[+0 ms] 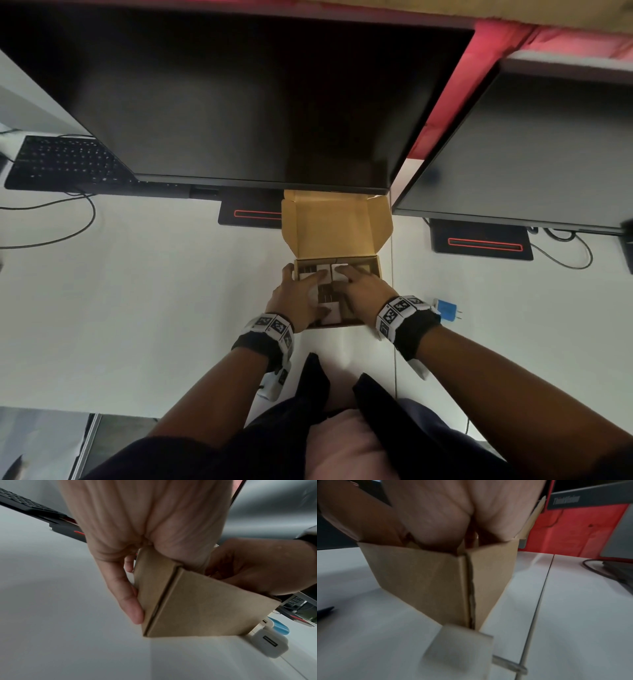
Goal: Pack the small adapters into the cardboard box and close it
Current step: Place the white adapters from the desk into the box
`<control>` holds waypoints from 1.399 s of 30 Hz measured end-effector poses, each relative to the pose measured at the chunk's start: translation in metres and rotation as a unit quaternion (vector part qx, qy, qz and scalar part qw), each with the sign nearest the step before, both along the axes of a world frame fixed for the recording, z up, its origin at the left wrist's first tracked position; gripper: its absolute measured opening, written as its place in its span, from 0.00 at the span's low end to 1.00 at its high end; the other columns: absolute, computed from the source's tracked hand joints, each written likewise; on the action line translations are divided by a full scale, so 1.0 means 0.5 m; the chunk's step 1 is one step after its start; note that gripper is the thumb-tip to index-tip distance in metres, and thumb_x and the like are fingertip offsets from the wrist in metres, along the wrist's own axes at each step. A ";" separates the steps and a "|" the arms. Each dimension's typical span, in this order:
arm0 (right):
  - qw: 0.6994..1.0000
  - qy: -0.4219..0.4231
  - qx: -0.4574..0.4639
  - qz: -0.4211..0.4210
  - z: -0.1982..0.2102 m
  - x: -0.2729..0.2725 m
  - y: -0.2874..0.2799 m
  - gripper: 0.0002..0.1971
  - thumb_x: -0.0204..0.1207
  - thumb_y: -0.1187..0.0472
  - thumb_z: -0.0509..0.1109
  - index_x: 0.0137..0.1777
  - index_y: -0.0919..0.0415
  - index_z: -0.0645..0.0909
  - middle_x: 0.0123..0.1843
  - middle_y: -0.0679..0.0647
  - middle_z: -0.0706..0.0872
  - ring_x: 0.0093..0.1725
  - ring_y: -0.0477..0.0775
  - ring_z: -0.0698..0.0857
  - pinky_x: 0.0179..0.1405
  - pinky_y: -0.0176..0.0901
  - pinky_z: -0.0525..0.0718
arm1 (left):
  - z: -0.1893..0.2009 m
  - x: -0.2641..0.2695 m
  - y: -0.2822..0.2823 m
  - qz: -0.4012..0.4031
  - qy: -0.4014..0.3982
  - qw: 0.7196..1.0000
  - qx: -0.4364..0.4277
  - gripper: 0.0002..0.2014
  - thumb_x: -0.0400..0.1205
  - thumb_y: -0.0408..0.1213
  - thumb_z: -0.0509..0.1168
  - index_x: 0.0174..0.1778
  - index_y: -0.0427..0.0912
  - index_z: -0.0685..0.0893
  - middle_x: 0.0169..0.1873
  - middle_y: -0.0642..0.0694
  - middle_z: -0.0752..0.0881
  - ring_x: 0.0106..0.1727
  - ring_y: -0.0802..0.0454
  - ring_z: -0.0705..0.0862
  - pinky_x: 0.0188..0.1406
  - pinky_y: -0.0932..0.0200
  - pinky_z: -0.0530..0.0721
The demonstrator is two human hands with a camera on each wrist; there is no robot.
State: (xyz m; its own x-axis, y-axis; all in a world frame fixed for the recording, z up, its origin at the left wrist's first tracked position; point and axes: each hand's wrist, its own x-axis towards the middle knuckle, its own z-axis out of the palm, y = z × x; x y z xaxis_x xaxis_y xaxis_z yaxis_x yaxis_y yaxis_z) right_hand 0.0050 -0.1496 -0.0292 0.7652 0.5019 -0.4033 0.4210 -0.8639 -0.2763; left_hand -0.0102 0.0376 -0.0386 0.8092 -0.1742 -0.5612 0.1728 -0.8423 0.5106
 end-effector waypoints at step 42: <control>0.936 -0.078 0.226 -0.258 0.060 -0.048 -0.103 0.21 0.70 0.56 0.80 0.63 0.53 0.86 0.52 0.50 0.78 0.38 0.43 0.82 0.40 0.26 0.81 | 0.002 0.000 0.008 -0.006 0.008 1.000 -0.009 0.46 0.67 0.55 0.80 0.81 0.65 0.68 0.83 0.44 0.55 0.75 0.32 0.75 0.77 0.45 0.75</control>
